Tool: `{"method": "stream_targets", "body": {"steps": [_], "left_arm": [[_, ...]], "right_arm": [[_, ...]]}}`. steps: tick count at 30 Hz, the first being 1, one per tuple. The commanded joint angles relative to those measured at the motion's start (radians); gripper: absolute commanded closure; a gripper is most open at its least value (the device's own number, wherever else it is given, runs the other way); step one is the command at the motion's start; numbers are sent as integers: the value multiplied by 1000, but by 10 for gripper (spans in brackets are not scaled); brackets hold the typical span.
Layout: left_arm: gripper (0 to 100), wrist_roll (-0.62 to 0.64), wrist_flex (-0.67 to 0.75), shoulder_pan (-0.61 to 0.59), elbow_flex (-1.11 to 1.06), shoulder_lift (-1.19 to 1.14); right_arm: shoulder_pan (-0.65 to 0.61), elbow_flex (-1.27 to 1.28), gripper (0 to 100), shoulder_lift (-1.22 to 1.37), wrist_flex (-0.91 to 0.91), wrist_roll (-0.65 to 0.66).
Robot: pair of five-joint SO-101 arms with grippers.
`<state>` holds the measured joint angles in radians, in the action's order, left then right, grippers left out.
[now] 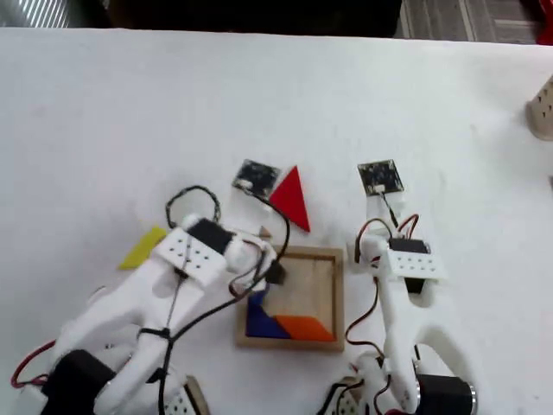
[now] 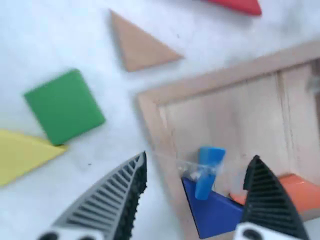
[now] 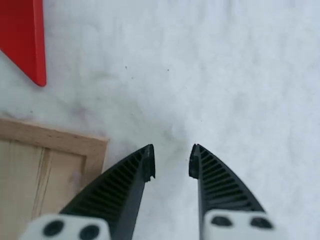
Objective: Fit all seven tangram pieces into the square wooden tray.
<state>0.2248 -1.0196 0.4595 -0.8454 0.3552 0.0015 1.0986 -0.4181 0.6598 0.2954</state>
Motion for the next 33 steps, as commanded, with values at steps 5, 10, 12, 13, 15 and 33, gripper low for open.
{"method": "stream_targets", "body": {"steps": [5, 10, 12, 13, 15, 33], "left_arm": [[691, 6, -100, -36, 55, 308], [691, 6, -61, -31, -35, 340], [691, -14, -57, -30, -52, 340], [691, -41, -58, -25, -61, 340], [691, -103, -63, 13, -91, 335], [979, -98, 138, -58, -245, 331]], "right_arm": [[-5, -43, 879, -13, 8, 15], [-5, -43, 879, -13, 8, 15], [-7, -43, 879, -13, 8, 15], [-7, -43, 879, -13, 8, 15], [-7, -43, 879, -13, 8, 15], [-5, -43, 879, -13, 8, 15]]}}
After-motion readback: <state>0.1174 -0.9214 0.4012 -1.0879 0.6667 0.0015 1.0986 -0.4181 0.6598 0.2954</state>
